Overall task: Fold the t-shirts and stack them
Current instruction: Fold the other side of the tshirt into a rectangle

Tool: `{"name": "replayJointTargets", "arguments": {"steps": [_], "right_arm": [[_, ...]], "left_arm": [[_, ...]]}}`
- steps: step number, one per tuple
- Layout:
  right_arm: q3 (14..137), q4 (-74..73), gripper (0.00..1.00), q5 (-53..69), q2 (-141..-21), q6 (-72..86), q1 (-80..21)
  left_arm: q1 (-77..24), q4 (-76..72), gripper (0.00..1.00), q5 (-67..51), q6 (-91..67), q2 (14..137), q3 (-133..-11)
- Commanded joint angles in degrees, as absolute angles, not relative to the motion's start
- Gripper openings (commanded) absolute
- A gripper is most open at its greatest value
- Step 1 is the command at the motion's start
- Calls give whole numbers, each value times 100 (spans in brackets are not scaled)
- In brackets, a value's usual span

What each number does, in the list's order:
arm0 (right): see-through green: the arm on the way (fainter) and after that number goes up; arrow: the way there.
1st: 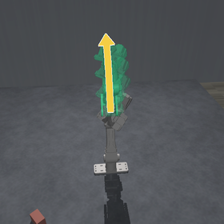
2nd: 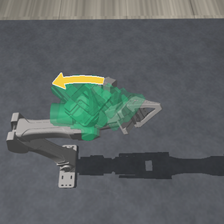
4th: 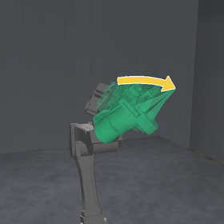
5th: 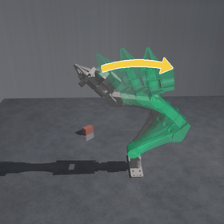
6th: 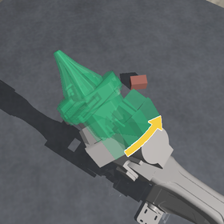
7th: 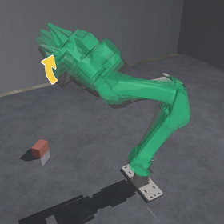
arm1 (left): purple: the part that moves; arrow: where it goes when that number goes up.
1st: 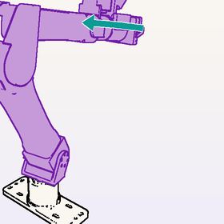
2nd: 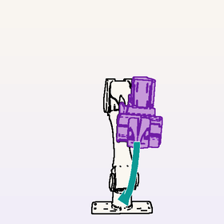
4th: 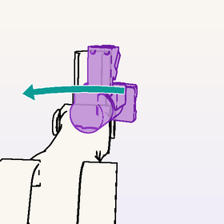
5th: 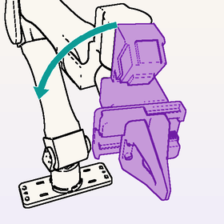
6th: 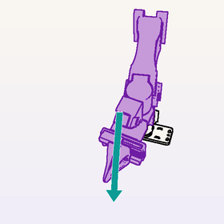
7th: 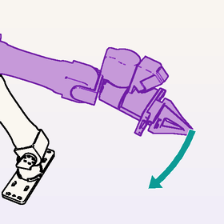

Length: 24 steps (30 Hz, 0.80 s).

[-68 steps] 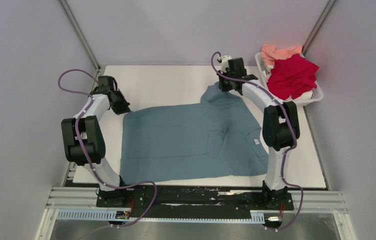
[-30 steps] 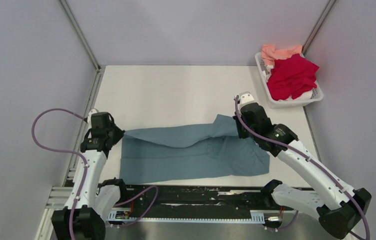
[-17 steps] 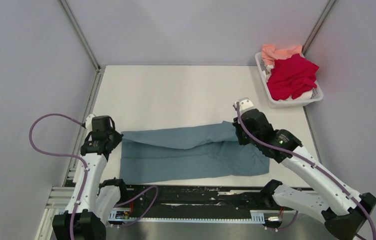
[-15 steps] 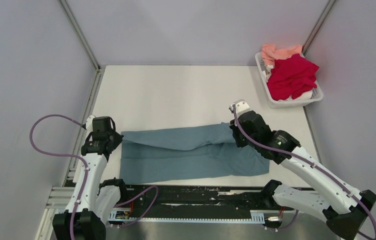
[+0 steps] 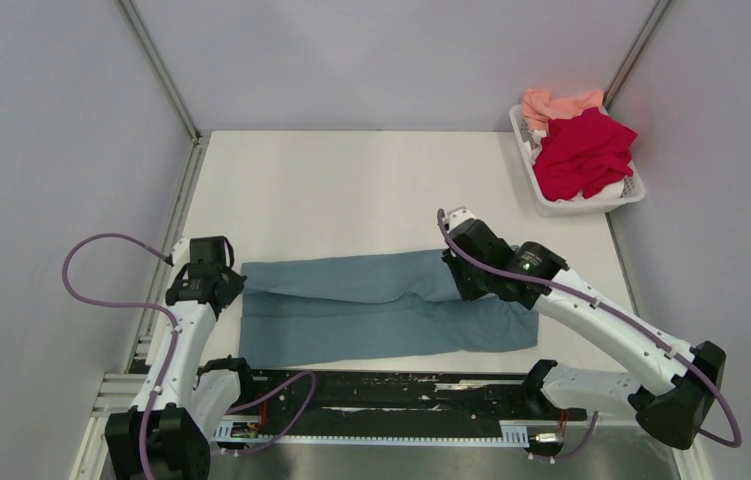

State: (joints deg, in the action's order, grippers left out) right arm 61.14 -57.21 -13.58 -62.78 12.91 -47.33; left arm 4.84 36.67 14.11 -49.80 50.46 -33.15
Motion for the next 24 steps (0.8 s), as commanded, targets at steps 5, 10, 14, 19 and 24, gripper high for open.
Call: {"name": "replayJointTargets", "arguments": {"steps": [5,10,14,19,24], "right_arm": [[5968,-6608,18,-1839,-7195,2757,-4764],[5479,-6676,27,-2162,-7696,3399,-4764],[5258,-6791,38,-2439,-7825,3910,-4765],[5375,-7525,84,-3032,-7763,4689,-4766],[5857,-7820,100,-3775,-6918,5301,-4769]], "left_arm": [[491,3736,6,1857,-5184,4872,-3277],[490,3677,12,1881,-5194,4917,-3261],[492,3782,38,2146,-5194,5028,-3301],[496,4173,95,2298,-5374,4954,-3585],[493,3822,100,1319,-4997,4483,-3702]]}}
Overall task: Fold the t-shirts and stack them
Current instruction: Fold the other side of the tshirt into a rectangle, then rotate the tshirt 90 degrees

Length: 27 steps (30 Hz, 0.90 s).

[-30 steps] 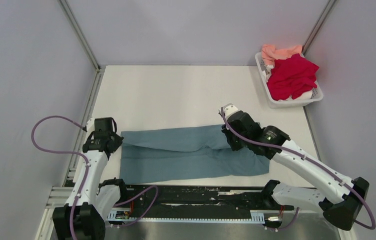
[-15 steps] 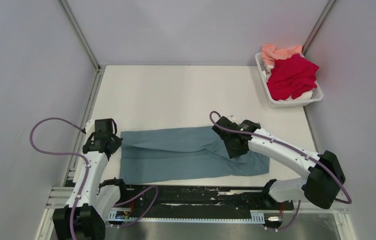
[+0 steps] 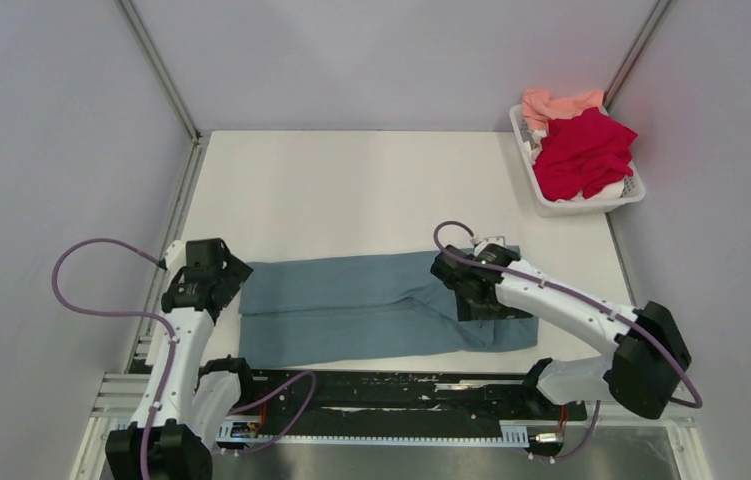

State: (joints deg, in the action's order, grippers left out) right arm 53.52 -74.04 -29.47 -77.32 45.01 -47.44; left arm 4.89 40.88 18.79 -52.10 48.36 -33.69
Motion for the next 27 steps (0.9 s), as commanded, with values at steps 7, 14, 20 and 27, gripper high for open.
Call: {"name": "replayJointTargets", "arguments": {"steps": [7,14,20,27], "right_arm": [[4569,-4047,100,-1431,-4715,4591,-4764],[3359,-3279,100,-1407,-4134,5189,-4581],[3102,-3647,100,-1080,-4949,5342,-3923],[2566,-3839,100,-230,-5180,5333,-2793]], "left_arm": [[322,2301,100,-1333,-4583,4576,-3346],[-155,1899,100,-1386,-4364,5268,-3138],[-158,1659,100,-1439,-4354,5735,-2937],[-158,1815,100,-919,-4341,5956,-2892]]}}
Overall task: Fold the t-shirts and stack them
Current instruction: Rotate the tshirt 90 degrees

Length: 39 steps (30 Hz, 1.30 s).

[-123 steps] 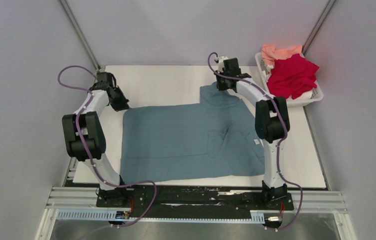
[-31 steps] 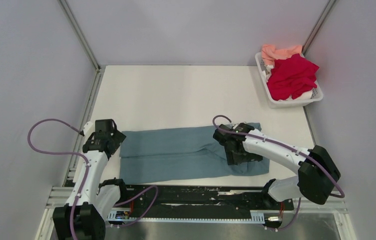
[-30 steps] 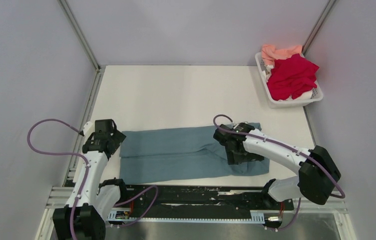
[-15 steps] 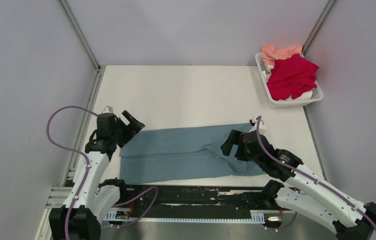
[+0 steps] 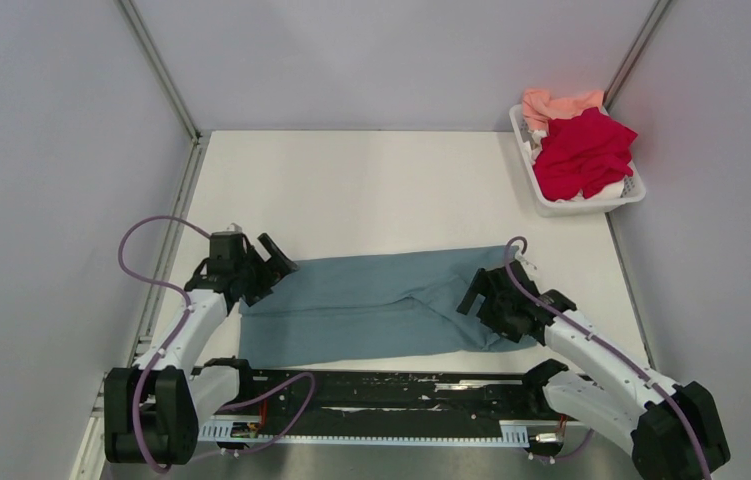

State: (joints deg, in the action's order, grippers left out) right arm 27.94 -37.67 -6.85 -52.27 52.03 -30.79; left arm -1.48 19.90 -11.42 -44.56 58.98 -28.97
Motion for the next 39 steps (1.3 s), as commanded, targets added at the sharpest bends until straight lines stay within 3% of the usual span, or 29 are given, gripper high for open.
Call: {"name": "replayJointTargets", "arguments": {"steps": [1,9,17,24,28,35,39], "right_arm": [[2541,-3827,100,-257,-5177,5328,-2740],[2504,-3053,100,-609,-5648,5156,-2299],[3433,-1185,100,143,-7806,4373,-1411],[6200,-890,100,831,-10532,3742,-1016],[8235,-1130,100,2066,-12219,3559,-929],[12160,-2390,100,2597,-14833,3027,-1110],[13686,-2491,100,2946,-15807,3116,-1326]], "left_arm": [[-158,1813,100,-895,-4346,5979,-2885],[-156,1768,100,-881,-4416,6342,-2812],[-165,1536,100,-1026,-4791,6316,-2483],[-742,1209,100,-1046,-5599,6086,-2043],[-1624,1040,100,-913,-6244,6016,-1870],[-3495,429,100,-380,-7685,6140,-1713],[-4422,-153,100,-36,-8217,6670,-1910]]}}
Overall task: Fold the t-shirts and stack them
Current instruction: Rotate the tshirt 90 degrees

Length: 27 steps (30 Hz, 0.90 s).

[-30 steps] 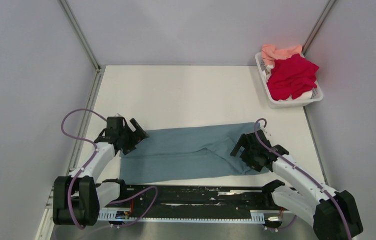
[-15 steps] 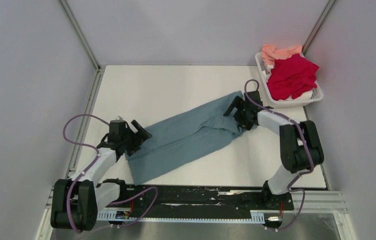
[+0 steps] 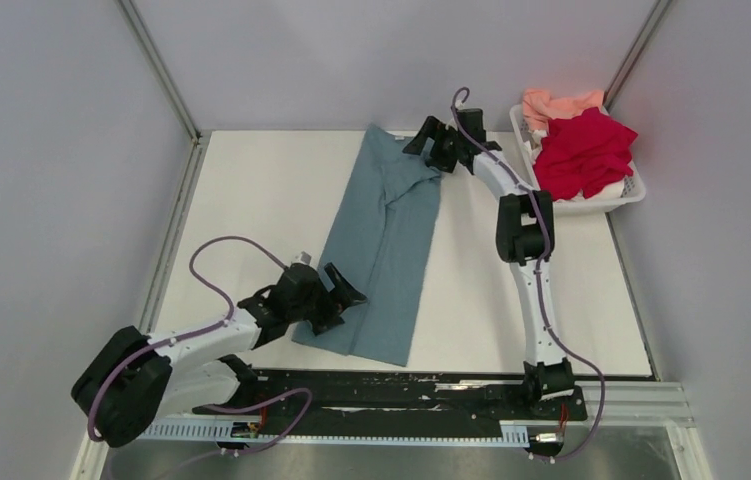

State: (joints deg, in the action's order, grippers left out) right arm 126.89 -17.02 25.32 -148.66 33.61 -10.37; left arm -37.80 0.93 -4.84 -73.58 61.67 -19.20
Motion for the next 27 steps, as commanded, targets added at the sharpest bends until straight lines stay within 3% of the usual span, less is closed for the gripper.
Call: {"name": "replayJointTargets", "arguments": {"steps": [1,8,15,20,23,27], "right_arm": [[13952,-2434,100,2890,-15950,3084,-1395],[14250,-1626,100,1609,-15610,2587,-1614],[13755,-1592,100,-109,-13841,1060,-1626],[11620,-1789,100,-320,-11690,807,-1655],[9624,-1802,100,-314,-10253,1479,-1738],[6987,-1865,100,295,-8595,2367,-1970]], "left_arm": [[-4639,-280,100,-22,-8259,6926,-1984],[-5533,331,100,315,-7795,7409,-3095],[-5796,1285,100,930,-6688,6267,-3610],[-5743,3040,100,2095,-6171,5788,-4043],[-5514,3935,100,2125,-5901,5575,-3972],[-5189,3884,100,1534,-5557,5005,-3302]]}}
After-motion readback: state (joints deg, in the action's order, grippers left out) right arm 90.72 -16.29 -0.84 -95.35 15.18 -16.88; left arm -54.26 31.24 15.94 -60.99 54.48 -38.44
